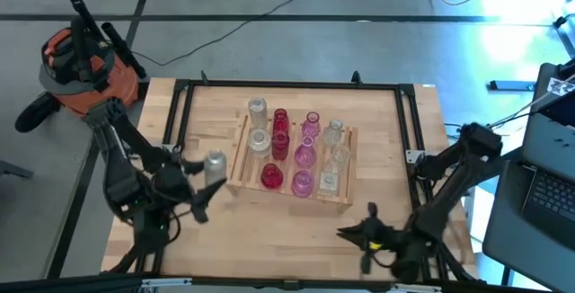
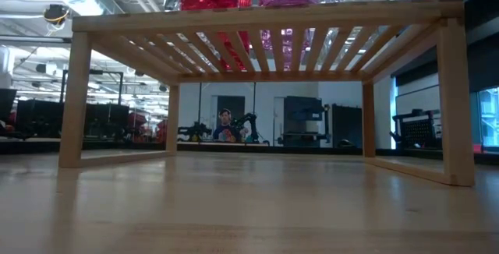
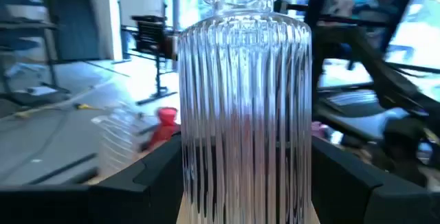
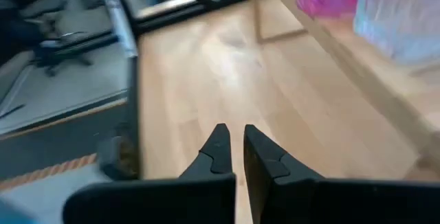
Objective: Sort vases onto shelf
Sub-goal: Put the transparent vase on the shelf aligned with the other transparent vase
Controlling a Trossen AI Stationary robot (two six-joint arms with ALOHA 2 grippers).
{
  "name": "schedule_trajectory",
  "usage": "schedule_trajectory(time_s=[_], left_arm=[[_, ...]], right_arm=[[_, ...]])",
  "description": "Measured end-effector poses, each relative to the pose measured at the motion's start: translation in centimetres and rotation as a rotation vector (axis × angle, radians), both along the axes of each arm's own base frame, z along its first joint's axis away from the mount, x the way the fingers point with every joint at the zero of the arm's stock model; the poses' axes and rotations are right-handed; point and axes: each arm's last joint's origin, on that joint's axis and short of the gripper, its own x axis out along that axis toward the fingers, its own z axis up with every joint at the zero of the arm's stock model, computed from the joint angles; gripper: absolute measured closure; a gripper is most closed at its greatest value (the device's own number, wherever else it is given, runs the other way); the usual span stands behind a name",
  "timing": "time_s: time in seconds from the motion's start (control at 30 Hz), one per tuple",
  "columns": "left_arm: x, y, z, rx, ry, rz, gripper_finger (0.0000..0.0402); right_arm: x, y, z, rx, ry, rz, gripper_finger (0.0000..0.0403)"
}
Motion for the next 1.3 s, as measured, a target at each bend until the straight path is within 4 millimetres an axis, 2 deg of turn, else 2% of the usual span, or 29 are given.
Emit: schedule_trajectory(time_s=[0.23, 0.43, 0.63, 0.8, 0.93, 1.13, 1.3], left_arm=[[-0.2, 3.6, 0.6, 0.044, 0.04, 0.09, 0.0163], [-1.1, 4.9, 0.5, 0.062, 0.044, 0.106, 0.0163], [-1.4, 5.2, 0.4, 0.037, 0.008, 0.11, 0.0163], [-1.2, 5.5, 0.0, 0.041, 0.011, 0.127, 0.0163], [-1.0, 5.5, -1.1, 0.037, 0.009, 0.134, 0.0163], [-0.5, 5.0, -4.0, -0.043, -0.053, 0.137, 0.0163], [0.2, 4.8, -4.9, -0.09, -0.093, 0.159, 0.0163]], right_arm=[[4.1, 0.7, -5.0, -0.037, -0.08, -0.195, 0.0402], [6.6, 0.2, -6.9, -0.124, -0.022, -0.269, 0.0403], [5.3, -1.2, -7.4, -0.253, 0.143, -0.331, 0.0403], [3.7, -1.2, -7.4, -0.26, 0.291, -0.296, 0.0403], [3.0, -1.0, -7.5, -0.286, 0.34, -0.273, 0.0403], [1.8, -1.6, -7.4, -0.353, 0.45, -0.27, 0.0403], [1.2, -2.3, -6.9, -0.389, 0.488, -0.287, 0.0403]])
